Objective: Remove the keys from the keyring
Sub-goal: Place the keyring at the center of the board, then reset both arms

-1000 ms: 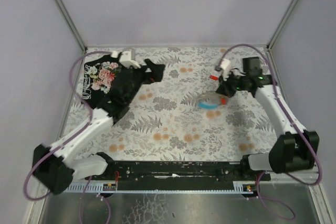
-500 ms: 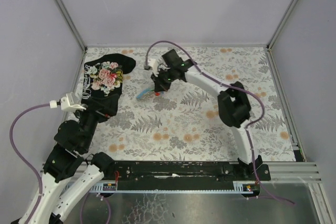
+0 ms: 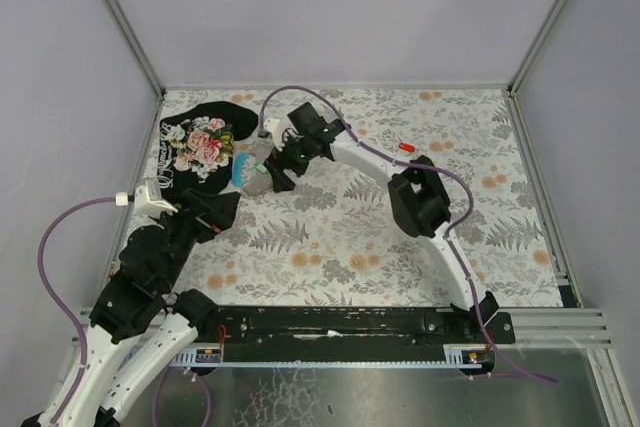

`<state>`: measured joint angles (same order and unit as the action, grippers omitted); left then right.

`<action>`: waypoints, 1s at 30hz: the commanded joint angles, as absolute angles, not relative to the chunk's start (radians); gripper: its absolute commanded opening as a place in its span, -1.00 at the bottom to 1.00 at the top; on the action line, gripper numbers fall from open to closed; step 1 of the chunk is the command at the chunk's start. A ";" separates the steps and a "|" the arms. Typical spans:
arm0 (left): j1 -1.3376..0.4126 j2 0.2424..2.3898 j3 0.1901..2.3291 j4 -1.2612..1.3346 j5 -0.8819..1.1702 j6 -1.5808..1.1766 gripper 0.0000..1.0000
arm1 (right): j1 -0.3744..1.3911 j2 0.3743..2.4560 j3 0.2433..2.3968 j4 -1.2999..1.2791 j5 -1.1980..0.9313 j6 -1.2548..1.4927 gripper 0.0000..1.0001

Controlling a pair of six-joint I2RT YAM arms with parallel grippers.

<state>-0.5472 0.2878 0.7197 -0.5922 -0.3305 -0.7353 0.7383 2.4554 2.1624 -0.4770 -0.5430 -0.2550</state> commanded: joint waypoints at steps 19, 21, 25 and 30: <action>-0.545 0.557 0.991 -0.263 -0.042 -0.584 1.00 | 0.479 1.209 1.501 -0.400 -0.282 0.039 0.98; -0.545 0.559 1.003 -0.280 -0.021 -0.590 1.00 | 0.479 1.169 1.519 -0.421 -0.248 0.114 0.98; -0.545 0.540 1.012 -0.305 -0.018 -0.597 1.00 | 0.475 1.108 1.533 -0.446 -0.227 0.130 0.98; -0.545 0.506 1.006 -0.308 -0.033 -0.601 1.00 | 0.465 1.071 1.512 -0.439 -0.247 0.127 0.98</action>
